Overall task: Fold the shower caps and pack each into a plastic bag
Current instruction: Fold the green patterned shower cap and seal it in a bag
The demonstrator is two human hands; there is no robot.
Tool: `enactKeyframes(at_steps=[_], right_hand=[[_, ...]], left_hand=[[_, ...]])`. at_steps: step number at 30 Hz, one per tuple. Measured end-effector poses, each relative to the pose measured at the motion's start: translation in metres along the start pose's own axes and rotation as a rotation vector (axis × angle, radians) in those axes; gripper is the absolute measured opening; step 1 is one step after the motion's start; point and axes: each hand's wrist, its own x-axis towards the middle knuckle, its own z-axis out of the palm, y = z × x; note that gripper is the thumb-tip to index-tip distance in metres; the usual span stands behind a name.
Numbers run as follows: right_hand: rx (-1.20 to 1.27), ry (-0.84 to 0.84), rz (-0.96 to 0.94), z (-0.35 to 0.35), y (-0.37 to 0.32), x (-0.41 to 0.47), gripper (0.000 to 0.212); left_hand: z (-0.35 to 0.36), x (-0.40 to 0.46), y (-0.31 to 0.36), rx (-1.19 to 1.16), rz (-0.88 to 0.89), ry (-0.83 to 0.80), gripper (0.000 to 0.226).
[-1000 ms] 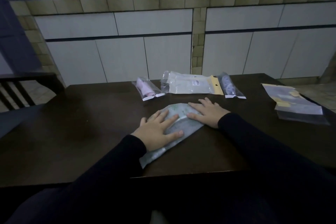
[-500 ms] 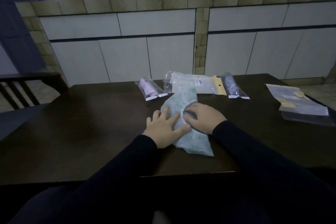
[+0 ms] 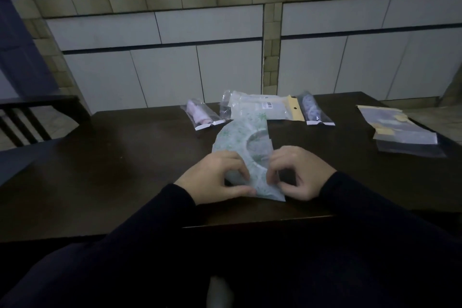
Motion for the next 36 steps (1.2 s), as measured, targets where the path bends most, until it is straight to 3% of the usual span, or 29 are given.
enactKeyframes(at_steps=[5,7,9,13,17,20,22,25,28,36], right_hand=[[0.082,-0.076,0.062,0.001,0.003,-0.009,0.033],[0.072,-0.082,0.093,0.001,0.003,-0.012,0.028],[0.041,-0.032,0.133,0.003,0.002,-0.013,0.023],[-0.008,0.103,0.212,0.012,0.004,-0.011,0.035],[-0.096,0.205,0.268,0.015,0.003,-0.014,0.031],[-0.119,0.227,0.318,0.02,0.001,-0.014,0.04],[-0.113,0.237,0.36,0.022,0.0,-0.014,0.046],[-0.057,0.243,0.485,0.023,-0.002,-0.012,0.041],[-0.007,0.26,0.614,0.025,-0.003,-0.008,0.043],[0.029,0.343,0.76,0.029,-0.009,-0.005,0.04]], left_hand=[[0.001,0.001,0.0,-0.011,-0.018,-0.037,0.022],[0.003,0.001,-0.001,0.014,-0.029,-0.016,0.021],[0.005,0.001,0.0,0.064,-0.031,0.017,0.022],[0.007,-0.002,0.007,0.199,-0.019,0.066,0.036],[0.015,-0.002,0.009,0.308,0.062,0.168,0.023],[0.021,-0.002,0.006,0.291,0.031,0.207,0.028],[0.022,-0.001,0.004,0.237,-0.001,0.163,0.03],[0.018,0.002,0.004,0.049,-0.199,0.052,0.023],[0.016,0.008,0.004,0.004,-0.328,-0.017,0.023],[0.02,0.011,0.01,0.156,-0.297,0.003,0.014]])
